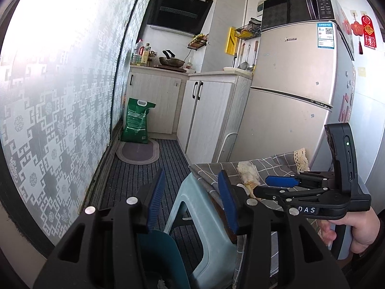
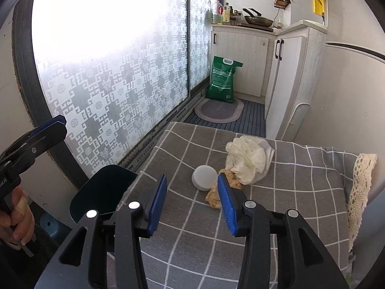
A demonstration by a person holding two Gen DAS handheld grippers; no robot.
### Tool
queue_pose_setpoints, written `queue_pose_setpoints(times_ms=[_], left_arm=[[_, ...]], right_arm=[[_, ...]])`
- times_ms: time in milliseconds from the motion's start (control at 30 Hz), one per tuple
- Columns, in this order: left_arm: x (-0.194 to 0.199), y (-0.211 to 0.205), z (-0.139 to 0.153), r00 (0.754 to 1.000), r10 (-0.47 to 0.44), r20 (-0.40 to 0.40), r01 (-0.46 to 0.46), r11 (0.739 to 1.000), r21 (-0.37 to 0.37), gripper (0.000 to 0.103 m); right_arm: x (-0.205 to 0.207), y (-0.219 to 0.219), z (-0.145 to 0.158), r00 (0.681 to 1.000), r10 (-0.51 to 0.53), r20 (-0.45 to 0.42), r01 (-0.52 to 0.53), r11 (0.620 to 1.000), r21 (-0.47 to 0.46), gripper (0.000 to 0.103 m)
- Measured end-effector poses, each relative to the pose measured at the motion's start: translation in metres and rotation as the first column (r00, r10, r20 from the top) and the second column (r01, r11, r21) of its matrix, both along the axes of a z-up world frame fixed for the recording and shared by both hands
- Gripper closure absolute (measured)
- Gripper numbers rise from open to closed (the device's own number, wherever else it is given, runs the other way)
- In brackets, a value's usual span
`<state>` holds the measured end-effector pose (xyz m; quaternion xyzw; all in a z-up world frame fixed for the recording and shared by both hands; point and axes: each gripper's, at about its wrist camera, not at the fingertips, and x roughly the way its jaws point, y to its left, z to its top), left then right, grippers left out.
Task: Collect trash
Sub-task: 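Move both tools from the bin back to the ginger root and white cap, then grasp the ginger root with the right tool while the left tool grasps the white round cap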
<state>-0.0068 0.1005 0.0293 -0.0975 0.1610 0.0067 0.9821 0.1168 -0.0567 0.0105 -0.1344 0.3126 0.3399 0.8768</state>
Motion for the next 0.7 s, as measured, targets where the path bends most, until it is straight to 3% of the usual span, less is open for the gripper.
queue_pose_setpoints(times_ms=[100,300,567,600,633,700], left_arm=[[0.006,-0.007,-0.002,1.0,-0.009,-0.015,0.009,1.0,0.011,0.054],[0.014,-0.02,-0.005,0.999,-0.024,-0.033,0.025,0.999,0.026,0.053],[0.028,-0.037,-0.011,0.996,-0.055,-0.073,0.059,0.997,0.053,0.05],[0.03,-0.039,-0.012,0.995,-0.058,-0.078,0.062,0.996,0.056,0.05],[0.032,-0.041,-0.013,0.995,-0.062,-0.084,0.067,0.996,0.056,0.049],[0.036,-0.045,-0.015,0.993,-0.071,-0.097,0.078,0.995,0.063,0.049]], right_arm=[[0.003,-0.009,-0.005,1.0,-0.022,0.017,0.023,0.999,-0.029,0.052],[0.015,-0.018,-0.022,0.997,-0.046,-0.061,0.045,0.999,-0.019,0.051],[0.027,-0.017,-0.031,0.996,-0.056,-0.07,0.055,0.998,-0.012,0.052],[0.028,-0.017,-0.032,0.996,-0.048,-0.072,0.048,0.999,-0.007,0.056],[0.029,-0.015,-0.032,0.997,-0.04,-0.071,0.04,0.999,-0.007,0.066],[0.03,-0.016,-0.032,0.997,-0.032,-0.071,0.033,0.999,0.001,0.066]])
